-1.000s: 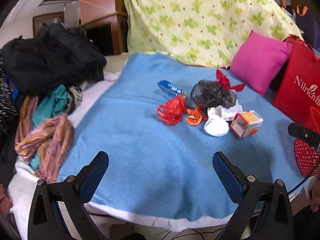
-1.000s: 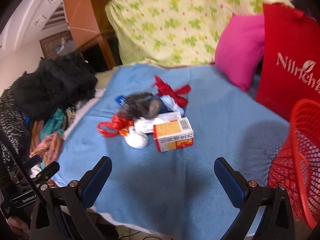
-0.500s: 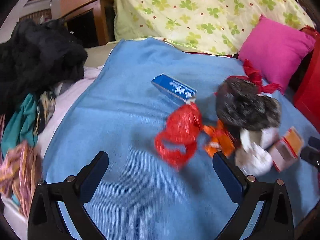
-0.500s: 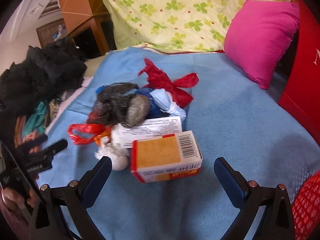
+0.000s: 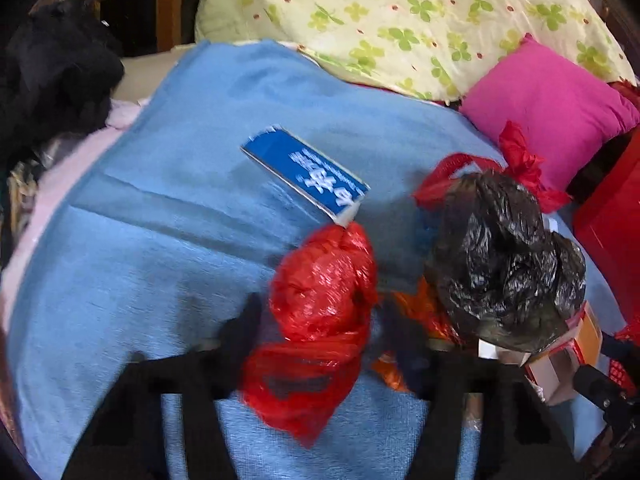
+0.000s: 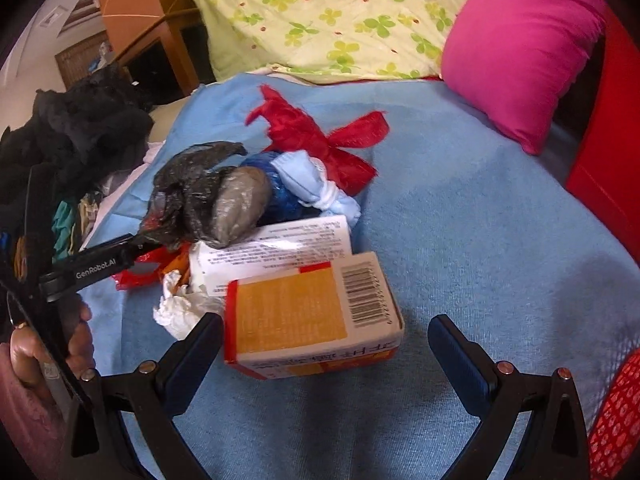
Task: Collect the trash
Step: 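Grasp the red plastic bag with left tool while right tool grasps the orange-white medicine box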
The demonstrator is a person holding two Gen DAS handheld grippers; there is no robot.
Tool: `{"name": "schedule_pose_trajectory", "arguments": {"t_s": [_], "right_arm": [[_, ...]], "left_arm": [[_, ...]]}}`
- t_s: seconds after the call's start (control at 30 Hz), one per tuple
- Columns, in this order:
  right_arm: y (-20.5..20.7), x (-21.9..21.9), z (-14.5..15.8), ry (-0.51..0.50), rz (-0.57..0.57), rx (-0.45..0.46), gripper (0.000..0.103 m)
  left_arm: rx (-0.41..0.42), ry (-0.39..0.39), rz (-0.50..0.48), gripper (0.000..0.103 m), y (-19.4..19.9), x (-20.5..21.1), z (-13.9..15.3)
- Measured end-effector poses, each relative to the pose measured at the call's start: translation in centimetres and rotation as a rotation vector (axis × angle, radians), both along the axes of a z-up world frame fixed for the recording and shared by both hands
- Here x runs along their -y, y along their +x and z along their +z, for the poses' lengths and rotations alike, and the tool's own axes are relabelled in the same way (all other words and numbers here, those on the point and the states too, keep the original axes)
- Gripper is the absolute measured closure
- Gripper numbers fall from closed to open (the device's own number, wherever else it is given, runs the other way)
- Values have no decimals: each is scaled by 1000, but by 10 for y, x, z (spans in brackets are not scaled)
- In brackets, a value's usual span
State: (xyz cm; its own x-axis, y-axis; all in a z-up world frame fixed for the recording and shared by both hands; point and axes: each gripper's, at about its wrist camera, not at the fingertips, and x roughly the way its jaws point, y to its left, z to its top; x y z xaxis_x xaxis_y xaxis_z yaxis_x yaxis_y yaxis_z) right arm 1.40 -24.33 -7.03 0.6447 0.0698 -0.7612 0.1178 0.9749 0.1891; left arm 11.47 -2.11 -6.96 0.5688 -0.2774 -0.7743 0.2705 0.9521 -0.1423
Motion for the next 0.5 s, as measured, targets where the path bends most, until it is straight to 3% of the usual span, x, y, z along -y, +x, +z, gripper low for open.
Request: {"name": "schedule_pose_trajectory", "arguments": {"t_s": [0.03, 0.2, 0.5], "right_arm": [[0, 2, -1, 20, 4, -5, 14], [-6, 10, -1, 32, -18, 2, 14], [-33, 11, 26, 25, -33, 74, 14]], "left_arm": [[-6, 6, 1, 63, -1, 0, -2], [6, -10, -3, 73, -6, -4, -1], [59, -27, -2, 75, -35, -18, 20]]}}
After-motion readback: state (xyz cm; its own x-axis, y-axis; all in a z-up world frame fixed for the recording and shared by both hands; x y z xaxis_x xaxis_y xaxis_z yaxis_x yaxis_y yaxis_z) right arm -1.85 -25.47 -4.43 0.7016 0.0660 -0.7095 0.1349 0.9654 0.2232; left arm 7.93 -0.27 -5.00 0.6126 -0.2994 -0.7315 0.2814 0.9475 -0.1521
